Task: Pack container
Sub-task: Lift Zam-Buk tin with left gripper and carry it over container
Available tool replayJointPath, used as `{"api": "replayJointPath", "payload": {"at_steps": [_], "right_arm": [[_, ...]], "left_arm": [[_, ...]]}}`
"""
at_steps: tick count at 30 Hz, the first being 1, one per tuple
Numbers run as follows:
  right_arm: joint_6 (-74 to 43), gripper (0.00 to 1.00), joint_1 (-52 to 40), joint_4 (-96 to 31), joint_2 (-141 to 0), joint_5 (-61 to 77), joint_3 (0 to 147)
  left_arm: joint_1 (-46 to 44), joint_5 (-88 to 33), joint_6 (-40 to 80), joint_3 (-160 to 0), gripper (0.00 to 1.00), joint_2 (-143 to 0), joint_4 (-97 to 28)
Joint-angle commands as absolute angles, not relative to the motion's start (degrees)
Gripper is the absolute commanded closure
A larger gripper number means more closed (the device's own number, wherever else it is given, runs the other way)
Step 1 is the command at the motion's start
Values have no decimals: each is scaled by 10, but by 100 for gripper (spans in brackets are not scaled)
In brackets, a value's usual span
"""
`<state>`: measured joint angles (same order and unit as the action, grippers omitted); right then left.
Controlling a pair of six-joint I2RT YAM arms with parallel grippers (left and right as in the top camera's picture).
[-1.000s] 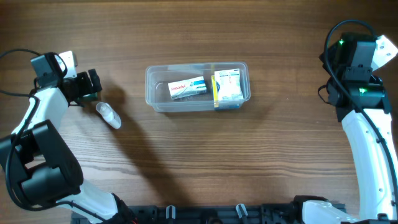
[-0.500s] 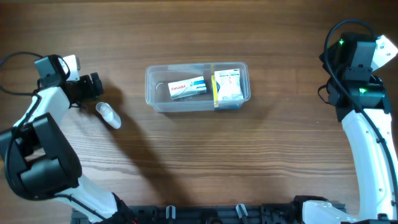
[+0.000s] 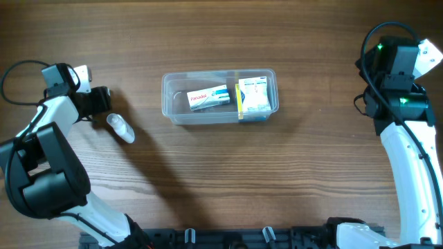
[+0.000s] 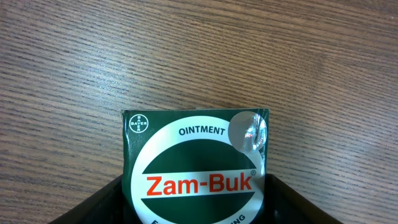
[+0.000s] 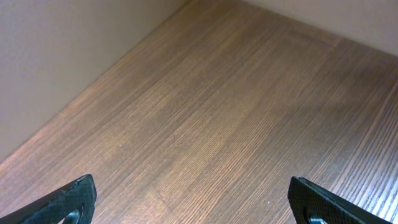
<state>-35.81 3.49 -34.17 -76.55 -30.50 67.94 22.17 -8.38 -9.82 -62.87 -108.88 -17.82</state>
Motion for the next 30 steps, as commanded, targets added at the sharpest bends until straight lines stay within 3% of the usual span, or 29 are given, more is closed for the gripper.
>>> {"api": "replayJointPath", "payload": {"at_steps": [1,15,30], "right_arm": [[-365,0,34,-341,-771,-310,677],[-365,0,34,-341,-771,-310,677],[-365,0,34,-341,-771,-310,677]], "left_arm": [[220,-81,-101,-639,35,-1096,-178],[220,-81,-86,-640,40,-1059,-175],[183,-137,-69,-640,41,-828,-191]]}}
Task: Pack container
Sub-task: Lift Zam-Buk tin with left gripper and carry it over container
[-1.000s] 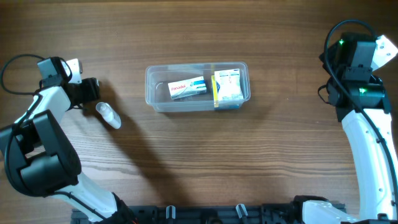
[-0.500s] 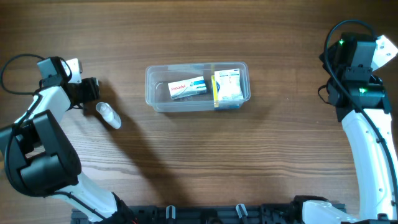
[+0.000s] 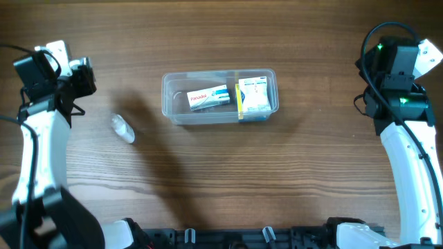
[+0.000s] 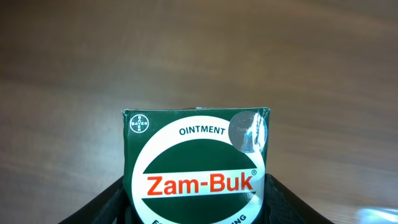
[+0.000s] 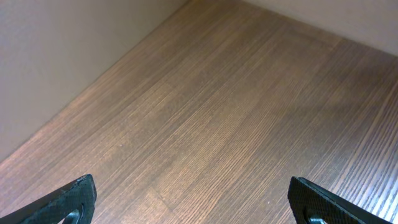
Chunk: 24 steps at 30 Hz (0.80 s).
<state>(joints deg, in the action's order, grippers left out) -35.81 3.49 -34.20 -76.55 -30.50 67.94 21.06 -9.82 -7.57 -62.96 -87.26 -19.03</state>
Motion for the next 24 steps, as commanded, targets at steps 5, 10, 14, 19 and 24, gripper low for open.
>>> {"api": "replayJointPath", "payload": {"at_steps": [5,10,14,19,24], "right_arm": [[-365,0,34,-341,-771,-310,677],[-365,0,34,-341,-771,-310,677],[-365,0,34,-341,-771,-310,677],[-365,0,34,-341,-771,-310,677],[-365,0,34,-341,-771,-310,677]], "left_arm": [[102,-141,-75,-640,41,-802,-203],[12,-141,-113,-640,41,-806,-220],[-56,-138,-156,-640,41,-806,-233],[-120,-119,-195,-640,41,-806,-270],[-157,-119,-211,-640,42,-816,-302]]}}
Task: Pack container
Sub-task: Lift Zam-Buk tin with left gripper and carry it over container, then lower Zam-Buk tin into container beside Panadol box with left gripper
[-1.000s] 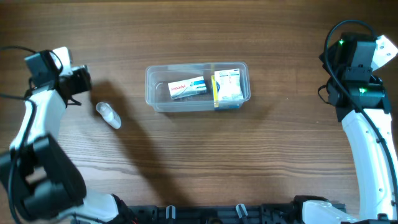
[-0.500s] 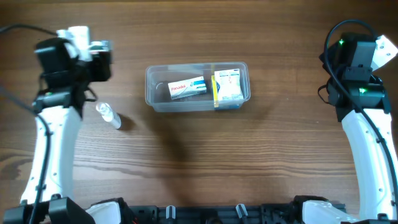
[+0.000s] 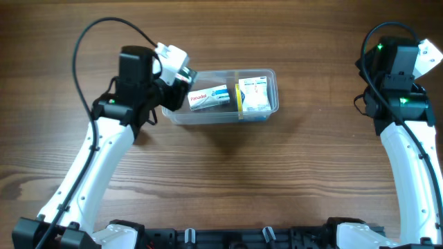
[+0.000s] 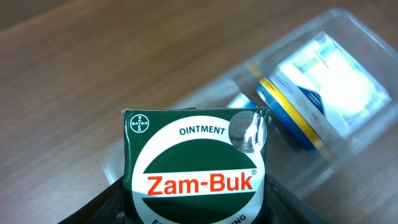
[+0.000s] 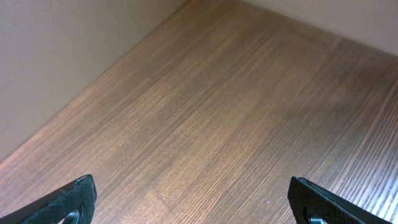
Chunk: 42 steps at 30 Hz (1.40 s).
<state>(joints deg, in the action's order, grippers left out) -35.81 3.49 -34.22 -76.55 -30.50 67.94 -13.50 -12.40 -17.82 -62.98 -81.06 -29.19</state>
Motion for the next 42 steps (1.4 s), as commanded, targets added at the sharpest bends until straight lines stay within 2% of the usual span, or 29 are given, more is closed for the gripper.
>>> {"api": "replayJointPath", "payload": {"at_steps": [1,17,22,28,34,42], "right_arm": [[-365,0,34,-341,-771,-310,677],[-365,0,34,-341,-771,-310,677],[-365,0,34,-341,-771,-310,677],[-365,0,34,-341,-771,-310,677],[-365,0,34,-341,-771,-310,677],[-365,0,34,-341,-771,-310,677]], "left_arm": [[-163,-119,-211,-640,42,-821,-305],[-259,-121,-298,-640,38,-943,-280],[-262,-121,-300,-640,38,-962,-250],[-262,-121,-376,-640,43,-964,-246],[-262,-119,-420,-640,42,-964,-235],[-262,-103,-420,-640,41,-963,-191]]}}
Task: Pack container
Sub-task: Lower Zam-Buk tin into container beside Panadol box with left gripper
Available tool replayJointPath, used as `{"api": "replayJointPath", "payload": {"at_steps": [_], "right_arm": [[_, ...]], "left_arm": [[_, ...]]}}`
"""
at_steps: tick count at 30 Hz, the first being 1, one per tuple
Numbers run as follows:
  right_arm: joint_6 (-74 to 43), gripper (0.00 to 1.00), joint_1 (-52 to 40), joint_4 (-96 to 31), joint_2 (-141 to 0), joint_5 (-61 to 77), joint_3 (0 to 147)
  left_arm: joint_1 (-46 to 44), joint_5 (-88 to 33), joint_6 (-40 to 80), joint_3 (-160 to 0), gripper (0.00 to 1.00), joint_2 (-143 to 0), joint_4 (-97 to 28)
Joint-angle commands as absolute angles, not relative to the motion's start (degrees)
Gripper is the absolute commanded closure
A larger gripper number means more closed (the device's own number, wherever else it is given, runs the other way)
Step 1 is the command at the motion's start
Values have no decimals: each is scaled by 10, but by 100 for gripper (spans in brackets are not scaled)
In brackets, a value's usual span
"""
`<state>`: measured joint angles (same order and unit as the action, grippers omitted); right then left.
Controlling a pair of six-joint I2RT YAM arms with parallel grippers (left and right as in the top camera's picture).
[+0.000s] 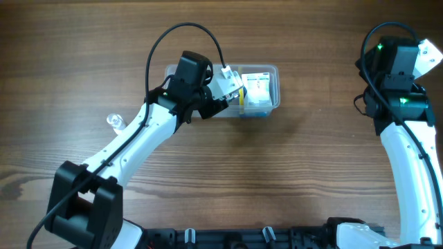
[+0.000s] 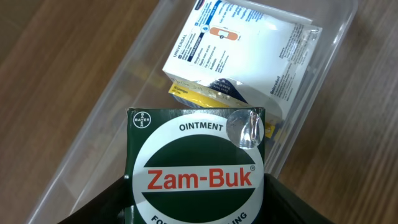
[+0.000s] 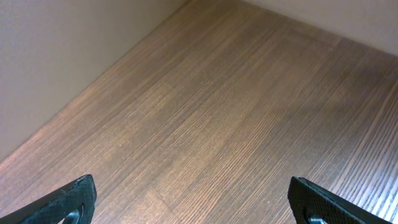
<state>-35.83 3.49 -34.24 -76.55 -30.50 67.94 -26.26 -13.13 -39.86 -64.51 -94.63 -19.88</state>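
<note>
A clear plastic container (image 1: 271, 72) sits at the table's far middle. My left gripper (image 1: 220, 97) hangs over its left half, shut on a green Zam-Buk ointment box (image 2: 198, 168). In the left wrist view the box is above the container (image 2: 143, 59), next to a white plaster box (image 2: 239, 46) standing over a yellow-edged item (image 2: 186, 94). The white box (image 1: 255, 91) fills the right half in the overhead view. The Panadol box is hidden under my arm. My right gripper (image 3: 193, 202) is open over bare wood at the far right.
A small clear vial (image 1: 114, 121) lies on the table to the left of the container. The right arm (image 1: 405, 104) stands along the right edge. The table is dark wood grain.
My left gripper has moved right with the Zam-Buk box, from the container's left rim to above its inside beside the white box. The right arm has not moved.
My left gripper held the Zam-Buk box low at the far left by the vial. Then it was at the far left edge with the box. Later it reached the container's left rim, and now it is over the container's inside. The right gripper stayed open throughout.
</note>
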Motion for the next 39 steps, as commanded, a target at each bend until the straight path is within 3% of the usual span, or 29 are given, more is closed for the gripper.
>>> {"api": "replayJointPath", "payload": {"at_steps": [1,27,39], "right_arm": [[-365,0,34,-341,-771,-310,677],[-365,0,34,-341,-771,-310,677],[-365,0,34,-341,-771,-310,677]], "left_arm": [[-262,-101,-420,-640,41,-963,-189],[-262,-78,-434,-640,41,-902,-147],[-252,-79,-522,-640,43,-920,-143]]}}
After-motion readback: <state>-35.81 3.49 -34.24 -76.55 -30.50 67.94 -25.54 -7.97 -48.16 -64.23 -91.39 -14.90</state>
